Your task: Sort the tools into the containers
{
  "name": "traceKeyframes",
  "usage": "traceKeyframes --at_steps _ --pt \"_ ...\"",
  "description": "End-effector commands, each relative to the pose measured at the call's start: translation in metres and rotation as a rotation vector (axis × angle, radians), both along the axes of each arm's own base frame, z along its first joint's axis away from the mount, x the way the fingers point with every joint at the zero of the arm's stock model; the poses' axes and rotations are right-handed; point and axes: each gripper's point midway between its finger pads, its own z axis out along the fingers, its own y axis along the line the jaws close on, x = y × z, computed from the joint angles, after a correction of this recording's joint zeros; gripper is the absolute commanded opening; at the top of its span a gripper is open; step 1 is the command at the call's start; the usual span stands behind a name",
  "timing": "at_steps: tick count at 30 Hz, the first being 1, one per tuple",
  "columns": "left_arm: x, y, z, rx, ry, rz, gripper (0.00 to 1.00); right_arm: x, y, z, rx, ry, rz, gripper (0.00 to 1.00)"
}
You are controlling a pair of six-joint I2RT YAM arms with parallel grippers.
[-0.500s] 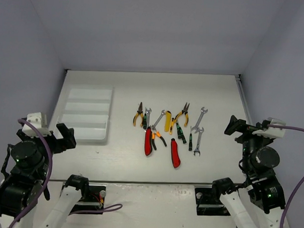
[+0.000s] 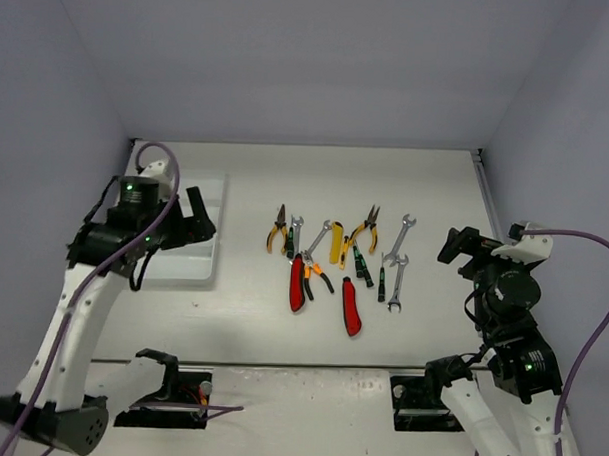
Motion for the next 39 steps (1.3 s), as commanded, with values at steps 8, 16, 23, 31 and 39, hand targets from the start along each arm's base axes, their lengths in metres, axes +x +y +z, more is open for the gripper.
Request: traceKeyframes --at_steps 8,16,23,31,39 --pt "0.036 -0.134 -0.075 -0.091 0.134 -0.078 0.88 0.005 0.006 -0.017 0.048 0.0 0.01 1.0" --pt "0.041 -0.198 -0.153 0.028 0.278 -0.163 0.76 0.0 0.004 -0.023 0.066 -0.013 -0.003 1.0" --pt "0.036 -0.207 -0.206 0.09 0.369 -0.171 0.69 -0.004 0.005 -0.025 0.08 -0.028 0.01 1.0" --pt "0.031 -0.197 -0.224 0.122 0.39 -0.147 0.64 -0.007 0.004 -0.024 0.091 -0.042 0.007 1.0" --pt "0.026 -0.191 -0.228 0.117 0.387 -0.143 0.49 -0.007 0.004 -0.025 0.096 -0.046 0.008 1.0"
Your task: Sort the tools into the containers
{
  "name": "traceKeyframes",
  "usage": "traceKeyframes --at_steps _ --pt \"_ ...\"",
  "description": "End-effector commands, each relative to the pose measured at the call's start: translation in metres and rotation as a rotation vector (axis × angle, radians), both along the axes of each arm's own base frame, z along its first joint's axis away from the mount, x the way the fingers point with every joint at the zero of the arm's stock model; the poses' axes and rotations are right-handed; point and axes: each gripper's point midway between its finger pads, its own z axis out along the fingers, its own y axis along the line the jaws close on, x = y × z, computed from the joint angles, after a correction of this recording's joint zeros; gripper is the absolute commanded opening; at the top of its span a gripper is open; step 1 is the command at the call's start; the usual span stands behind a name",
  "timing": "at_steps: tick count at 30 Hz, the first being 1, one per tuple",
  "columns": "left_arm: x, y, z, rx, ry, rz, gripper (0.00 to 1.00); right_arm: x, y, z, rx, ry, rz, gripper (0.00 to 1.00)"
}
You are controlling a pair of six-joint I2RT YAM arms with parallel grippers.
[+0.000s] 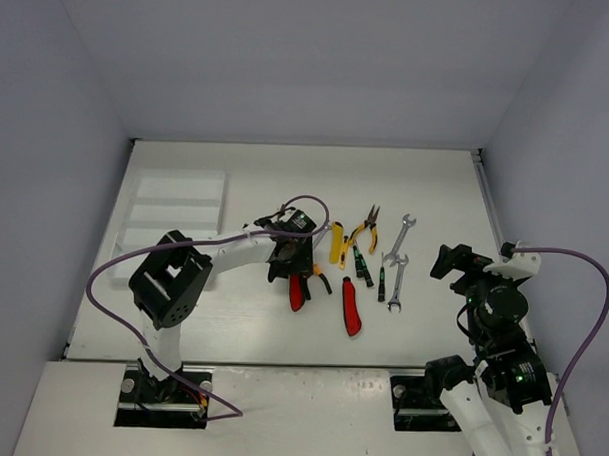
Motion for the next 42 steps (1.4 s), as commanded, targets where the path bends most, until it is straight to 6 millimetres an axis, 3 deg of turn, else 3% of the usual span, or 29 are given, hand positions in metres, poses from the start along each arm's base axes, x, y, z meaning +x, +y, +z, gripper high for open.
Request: traceKeyframes --at_steps 1,6,12,17,23,28,31,35,37,41,42 --pt "-0.003 0.008 -0.006 0.014 0.0 0.02 0.47 0.005 0.001 0.016 0.033 -0.069 -0.007 1.0" --pt "-0.003 0.009 -0.007 0.018 -0.001 0.013 0.36 0.003 -0.001 0.016 0.037 -0.074 -0.021 1.0" --pt "-0.001 0.014 0.003 0.021 -0.034 0.022 0.14 0.003 0.0 0.016 0.038 -0.075 -0.015 1.0" --pt "0.001 0.011 0.031 -0.017 -0.078 0.011 0.04 0.003 -0.001 0.016 0.039 -0.075 -0.016 1.0" --pt "0.01 0.017 0.085 -0.077 -0.174 0.033 0.02 0.003 0.0 0.016 0.041 -0.075 -0.016 1.0" --pt "0.017 0.028 0.112 -0.123 -0.218 0.069 0.02 0.004 0.001 0.016 0.041 -0.073 -0.01 1.0" --pt "0.028 0.056 0.123 -0.129 -0.243 0.158 0.0 0.004 0.002 0.016 0.04 -0.072 -0.005 1.0" --pt "0.048 0.119 0.128 -0.117 -0.24 0.366 0.0 0.004 0.003 0.016 0.041 -0.071 -0.001 1.0" --pt "0.058 0.154 0.132 -0.127 -0.257 0.488 0.0 0.004 0.002 0.017 0.04 -0.075 0.001 1.0" --pt "0.079 0.249 0.144 -0.116 -0.304 0.786 0.0 0.003 0.004 0.018 0.042 -0.079 0.009 1.0" --pt "0.081 0.263 0.144 -0.118 -0.305 0.835 0.0 0.003 0.004 0.018 0.042 -0.08 0.012 1.0"
